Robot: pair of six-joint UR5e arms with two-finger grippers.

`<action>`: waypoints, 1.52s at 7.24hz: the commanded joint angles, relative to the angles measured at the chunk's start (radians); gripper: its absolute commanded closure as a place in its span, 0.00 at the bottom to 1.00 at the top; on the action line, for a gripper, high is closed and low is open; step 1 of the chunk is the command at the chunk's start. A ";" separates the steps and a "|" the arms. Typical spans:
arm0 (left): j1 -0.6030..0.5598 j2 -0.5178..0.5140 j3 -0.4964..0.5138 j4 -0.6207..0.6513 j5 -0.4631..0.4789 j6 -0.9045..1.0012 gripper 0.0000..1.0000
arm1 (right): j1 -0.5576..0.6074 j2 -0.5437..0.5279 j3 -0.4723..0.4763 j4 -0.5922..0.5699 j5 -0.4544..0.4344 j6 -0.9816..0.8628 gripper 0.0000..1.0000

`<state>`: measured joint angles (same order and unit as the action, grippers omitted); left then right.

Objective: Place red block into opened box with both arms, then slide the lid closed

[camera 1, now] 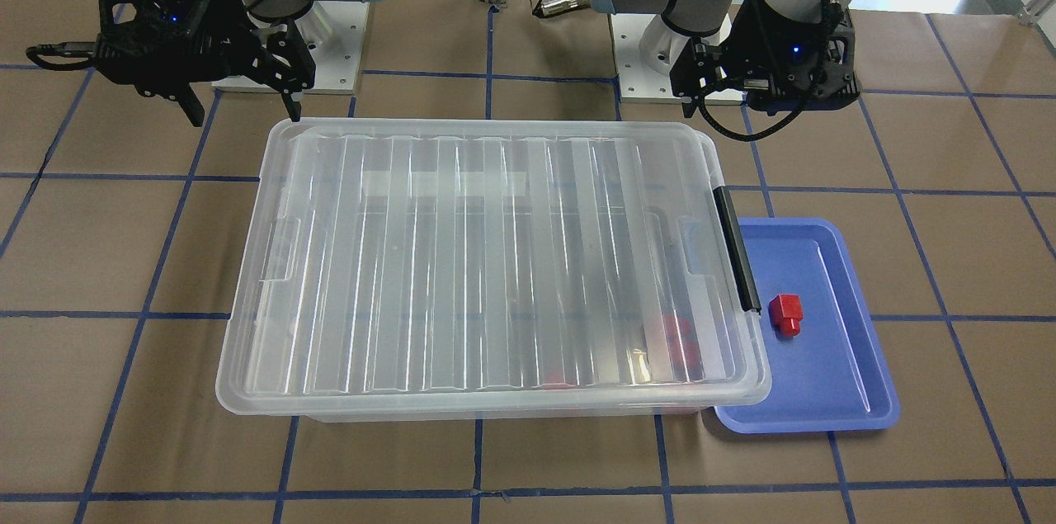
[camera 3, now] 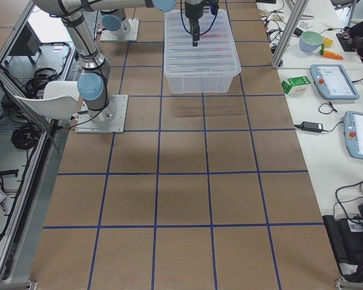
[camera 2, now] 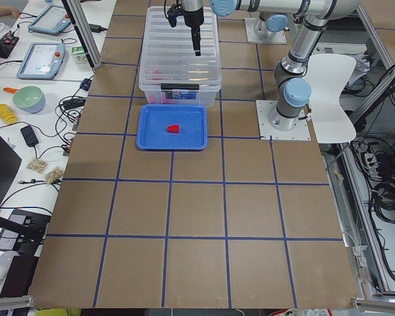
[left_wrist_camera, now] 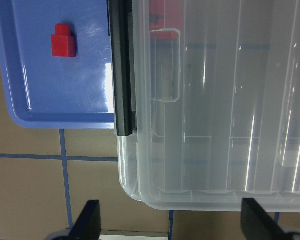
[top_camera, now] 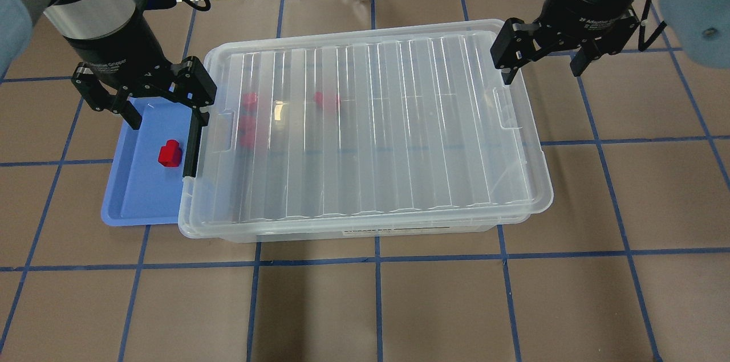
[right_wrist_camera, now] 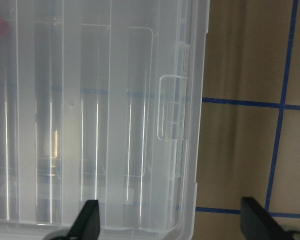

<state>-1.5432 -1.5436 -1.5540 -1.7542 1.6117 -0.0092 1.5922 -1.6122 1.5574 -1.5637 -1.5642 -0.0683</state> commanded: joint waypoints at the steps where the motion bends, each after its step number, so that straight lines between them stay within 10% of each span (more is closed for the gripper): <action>1: 0.000 0.000 -0.001 -0.001 0.000 0.000 0.00 | 0.000 0.000 0.001 0.001 0.000 0.001 0.00; 7: 0.002 0.005 0.011 0.010 -0.001 0.008 0.00 | -0.078 0.015 0.018 -0.012 -0.002 -0.024 0.00; 11: 0.053 -0.012 0.008 0.042 0.000 0.099 0.00 | -0.080 0.161 0.171 -0.325 -0.008 -0.024 0.00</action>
<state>-1.5177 -1.5452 -1.5429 -1.7370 1.6107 0.0438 1.5132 -1.4851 1.6693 -1.7869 -1.5705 -0.0905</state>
